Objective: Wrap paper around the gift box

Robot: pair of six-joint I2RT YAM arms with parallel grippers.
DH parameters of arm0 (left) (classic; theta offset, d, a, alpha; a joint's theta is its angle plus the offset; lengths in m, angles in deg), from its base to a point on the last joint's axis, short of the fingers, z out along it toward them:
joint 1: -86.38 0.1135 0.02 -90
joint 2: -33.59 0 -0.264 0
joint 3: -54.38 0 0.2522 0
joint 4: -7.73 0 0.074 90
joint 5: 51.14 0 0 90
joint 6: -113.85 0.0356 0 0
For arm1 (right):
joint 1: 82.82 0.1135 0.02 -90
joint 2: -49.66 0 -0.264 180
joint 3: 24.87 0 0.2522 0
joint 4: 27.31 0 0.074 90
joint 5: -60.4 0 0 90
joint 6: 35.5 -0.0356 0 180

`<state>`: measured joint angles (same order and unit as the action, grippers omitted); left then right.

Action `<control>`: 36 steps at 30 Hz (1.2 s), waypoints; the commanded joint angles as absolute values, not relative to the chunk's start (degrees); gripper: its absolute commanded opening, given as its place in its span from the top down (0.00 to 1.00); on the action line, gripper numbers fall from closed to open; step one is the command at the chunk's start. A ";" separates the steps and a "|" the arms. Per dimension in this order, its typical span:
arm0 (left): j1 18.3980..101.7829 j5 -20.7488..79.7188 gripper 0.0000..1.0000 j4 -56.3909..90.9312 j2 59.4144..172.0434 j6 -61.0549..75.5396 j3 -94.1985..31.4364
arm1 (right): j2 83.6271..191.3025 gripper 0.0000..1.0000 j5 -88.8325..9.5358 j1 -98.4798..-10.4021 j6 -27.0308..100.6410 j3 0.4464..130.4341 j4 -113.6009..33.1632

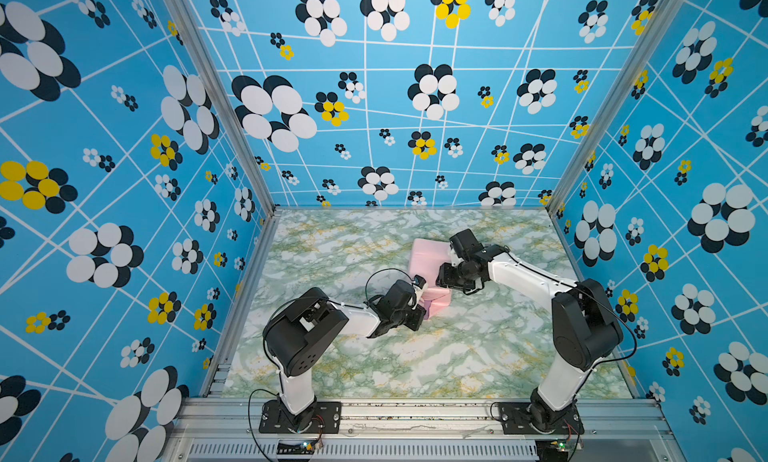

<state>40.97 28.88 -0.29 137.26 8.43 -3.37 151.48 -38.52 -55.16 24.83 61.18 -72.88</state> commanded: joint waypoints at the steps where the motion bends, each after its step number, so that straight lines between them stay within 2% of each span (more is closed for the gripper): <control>1: 42.49 28.57 0.79 3.86 136.29 7.11 -0.95 | 153.56 0.48 -39.70 -54.61 24.24 58.36 -76.89; 9: 45.51 26.25 0.75 -0.43 131.99 3.81 0.74 | 153.06 0.47 -39.62 -54.61 24.53 58.32 -76.95; 16: 49.77 26.20 0.78 -5.93 133.96 0.52 0.80 | 152.90 0.48 -39.86 -54.62 24.51 58.15 -76.70; 24: 48.88 24.78 0.78 -7.84 138.28 0.25 -2.36 | 152.93 0.48 -40.23 -54.56 24.62 58.06 -76.50; 36: 46.42 28.60 0.77 -10.33 142.84 -1.54 -4.77 | 152.74 0.48 -40.76 -54.26 24.24 57.34 -75.81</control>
